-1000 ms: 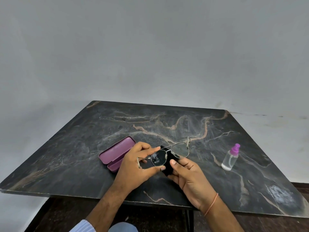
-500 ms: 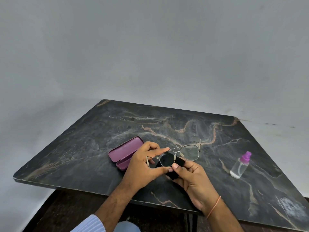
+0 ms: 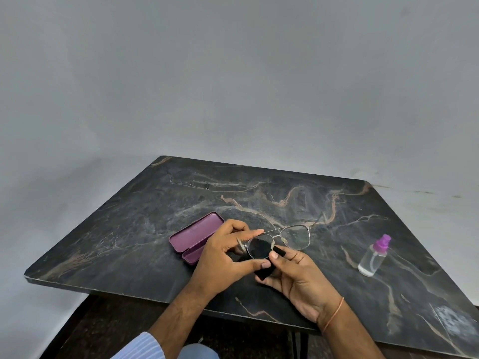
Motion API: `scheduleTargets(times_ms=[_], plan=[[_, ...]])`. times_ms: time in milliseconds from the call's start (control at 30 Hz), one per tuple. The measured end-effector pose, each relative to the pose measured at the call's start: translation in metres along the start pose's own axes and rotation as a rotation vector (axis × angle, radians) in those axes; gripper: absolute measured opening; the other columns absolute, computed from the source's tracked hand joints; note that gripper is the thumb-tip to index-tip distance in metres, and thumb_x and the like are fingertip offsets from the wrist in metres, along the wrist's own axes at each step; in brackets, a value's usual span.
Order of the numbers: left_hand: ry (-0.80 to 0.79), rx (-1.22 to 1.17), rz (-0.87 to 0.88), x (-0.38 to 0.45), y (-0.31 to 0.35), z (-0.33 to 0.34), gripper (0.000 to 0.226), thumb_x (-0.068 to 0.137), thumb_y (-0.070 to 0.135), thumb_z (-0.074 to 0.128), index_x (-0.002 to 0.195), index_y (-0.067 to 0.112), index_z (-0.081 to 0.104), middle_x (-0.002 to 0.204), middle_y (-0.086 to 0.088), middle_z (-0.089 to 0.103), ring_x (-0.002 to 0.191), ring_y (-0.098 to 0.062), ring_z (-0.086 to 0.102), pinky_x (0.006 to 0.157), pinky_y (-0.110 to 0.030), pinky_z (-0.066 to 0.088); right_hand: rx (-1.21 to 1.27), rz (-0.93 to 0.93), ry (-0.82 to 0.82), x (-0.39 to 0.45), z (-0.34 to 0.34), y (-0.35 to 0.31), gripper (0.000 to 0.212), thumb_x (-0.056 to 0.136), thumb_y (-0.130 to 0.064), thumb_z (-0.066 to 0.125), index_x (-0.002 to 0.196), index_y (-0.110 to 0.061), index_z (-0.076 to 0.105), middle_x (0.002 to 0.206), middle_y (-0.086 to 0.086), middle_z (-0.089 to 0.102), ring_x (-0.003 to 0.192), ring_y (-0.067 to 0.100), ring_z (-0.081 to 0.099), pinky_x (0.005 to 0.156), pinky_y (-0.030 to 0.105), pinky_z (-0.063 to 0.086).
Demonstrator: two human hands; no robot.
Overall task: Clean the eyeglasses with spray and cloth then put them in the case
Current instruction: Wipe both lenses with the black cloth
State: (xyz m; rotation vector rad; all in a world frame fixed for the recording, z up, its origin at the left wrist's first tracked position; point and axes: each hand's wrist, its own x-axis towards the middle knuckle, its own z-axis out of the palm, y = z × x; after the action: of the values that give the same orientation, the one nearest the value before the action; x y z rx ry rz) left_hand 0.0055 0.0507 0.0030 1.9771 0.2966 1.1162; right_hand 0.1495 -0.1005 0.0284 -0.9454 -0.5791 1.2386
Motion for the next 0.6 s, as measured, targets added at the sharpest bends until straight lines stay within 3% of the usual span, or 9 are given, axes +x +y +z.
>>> scheduleTargets(times_ms=[133, 267, 333, 400, 500, 600], plan=[[-0.007, 0.013, -0.036, 0.000, 0.000, 0.001, 0.062, 0.075, 0.033, 0.101, 0.132, 0.040, 0.078, 0.122, 0.015, 0.066, 0.119, -0.015, 0.069, 0.082, -0.019, 0.060, -0.021, -0.071, 0.124, 0.000, 0.005, 0.003, 0.026, 0.085, -0.007, 0.074, 0.107, 0.007, 0.073, 0.099, 0.028, 0.073, 0.087, 0.032, 0.077, 0.075, 0.043, 0.068], [-0.017, 0.035, -0.007, 0.002, 0.001, 0.001, 0.062, 0.075, 0.029, 0.101, 0.133, 0.030, 0.079, 0.122, 0.013, 0.072, 0.119, -0.015, 0.073, 0.096, -0.026, 0.061, -0.033, -0.084, 0.149, 0.002, 0.001, 0.007, 0.043, 0.087, -0.008, 0.077, 0.125, 0.010, 0.068, 0.121, 0.032, 0.071, 0.103, 0.036, 0.073, 0.088, 0.046, 0.064], [-0.027, 0.053, 0.018, 0.002, 0.002, 0.002, 0.063, 0.075, 0.026, 0.101, 0.134, 0.025, 0.079, 0.125, 0.014, 0.075, 0.120, -0.013, 0.074, 0.101, -0.026, 0.059, -0.007, -0.066, 0.123, 0.002, -0.001, 0.007, 0.044, 0.089, -0.006, 0.075, 0.130, 0.008, 0.065, 0.123, 0.031, 0.068, 0.103, 0.034, 0.071, 0.087, 0.045, 0.064], [-0.023, 0.041, 0.015, 0.002, 0.002, 0.001, 0.063, 0.075, 0.025, 0.102, 0.133, 0.023, 0.079, 0.128, 0.014, 0.077, 0.123, -0.012, 0.074, 0.106, -0.029, 0.059, -0.003, -0.046, 0.077, 0.001, 0.000, 0.003, 0.029, 0.093, -0.003, 0.071, 0.121, 0.003, 0.072, 0.115, 0.023, 0.072, 0.095, 0.028, 0.074, 0.083, 0.044, 0.066], [-0.014, 0.040, -0.009, 0.001, 0.004, 0.000, 0.064, 0.074, 0.027, 0.102, 0.133, 0.026, 0.079, 0.131, 0.016, 0.078, 0.126, -0.007, 0.073, 0.110, -0.031, 0.058, -0.035, -0.048, 0.063, -0.001, 0.006, 0.000, 0.015, 0.091, -0.004, 0.067, 0.094, -0.008, 0.081, 0.086, 0.007, 0.075, 0.075, 0.014, 0.074, 0.076, 0.038, 0.066], [-0.009, 0.021, -0.048, 0.001, 0.007, 0.000, 0.064, 0.074, 0.028, 0.103, 0.133, 0.028, 0.079, 0.131, 0.019, 0.079, 0.126, -0.004, 0.073, 0.109, -0.033, 0.059, -0.055, -0.090, 0.115, 0.000, 0.009, 0.001, 0.012, 0.086, -0.007, 0.073, 0.090, -0.008, 0.084, 0.088, 0.012, 0.075, 0.078, 0.018, 0.074, 0.069, 0.030, 0.066]])
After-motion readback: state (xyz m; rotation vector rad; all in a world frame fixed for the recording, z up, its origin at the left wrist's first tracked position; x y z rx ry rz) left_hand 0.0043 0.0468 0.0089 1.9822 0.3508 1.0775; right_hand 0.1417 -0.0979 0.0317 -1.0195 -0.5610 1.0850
